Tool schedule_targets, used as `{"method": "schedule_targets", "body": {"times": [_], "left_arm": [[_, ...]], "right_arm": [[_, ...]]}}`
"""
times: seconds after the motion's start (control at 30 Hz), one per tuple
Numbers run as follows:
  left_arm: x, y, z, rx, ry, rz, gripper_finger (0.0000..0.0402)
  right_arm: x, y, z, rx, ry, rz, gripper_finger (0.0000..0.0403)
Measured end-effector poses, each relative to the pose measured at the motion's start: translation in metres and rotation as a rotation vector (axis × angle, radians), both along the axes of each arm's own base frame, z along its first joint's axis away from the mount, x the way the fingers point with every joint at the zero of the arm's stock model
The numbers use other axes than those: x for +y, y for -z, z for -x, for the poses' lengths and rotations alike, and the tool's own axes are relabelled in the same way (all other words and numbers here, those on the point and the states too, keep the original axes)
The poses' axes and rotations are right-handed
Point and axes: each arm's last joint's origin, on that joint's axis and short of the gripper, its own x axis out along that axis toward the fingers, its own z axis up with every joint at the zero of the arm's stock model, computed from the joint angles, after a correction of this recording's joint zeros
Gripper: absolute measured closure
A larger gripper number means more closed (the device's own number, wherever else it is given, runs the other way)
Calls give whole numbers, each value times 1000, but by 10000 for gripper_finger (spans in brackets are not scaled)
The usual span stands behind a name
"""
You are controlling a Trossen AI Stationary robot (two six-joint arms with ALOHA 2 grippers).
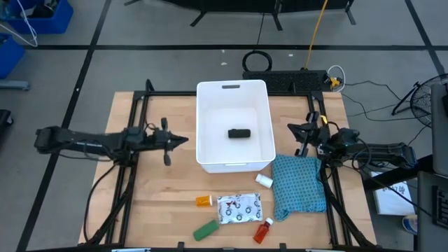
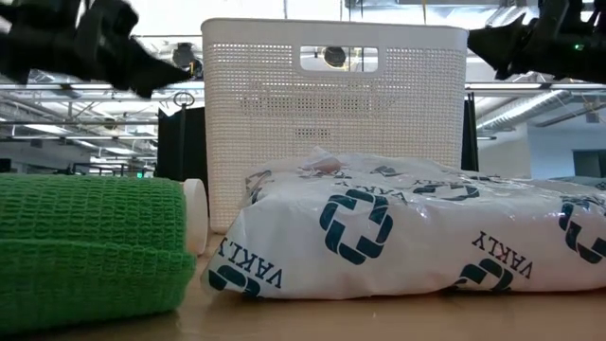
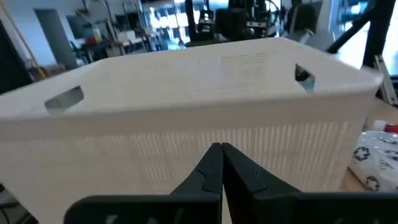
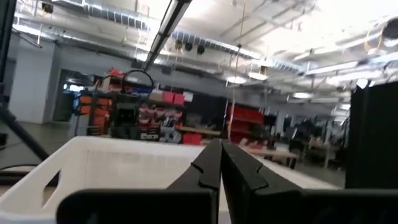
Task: Pick & place medical supplies in basket/bin
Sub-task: Put the white pill bottle into the white bin
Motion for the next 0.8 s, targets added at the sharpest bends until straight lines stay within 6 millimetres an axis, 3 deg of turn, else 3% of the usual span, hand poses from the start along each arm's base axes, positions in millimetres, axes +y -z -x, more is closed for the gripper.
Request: {"method": "schedule_targets", "body": {"times": [0.17, 0.33, 0.5, 0.67, 0.8], "left_arm": [[0, 28, 11, -73, -7, 39, 400], [2, 31, 11, -25, -71, 47, 386], [2, 28, 11, -51, -83, 34, 372], [2, 26, 11, -71, -88, 26, 371], [3, 25, 11, -78, -99, 24, 371]], "right_arm": [[0, 1, -1, 6, -21, -41, 399], [3, 1, -4, 89, -33, 44, 399], [11, -65, -6, 128, -17, 137, 399], [25, -122, -24, 343, -40, 153, 399], [47, -148, -46, 599, -60, 148, 399]]}}
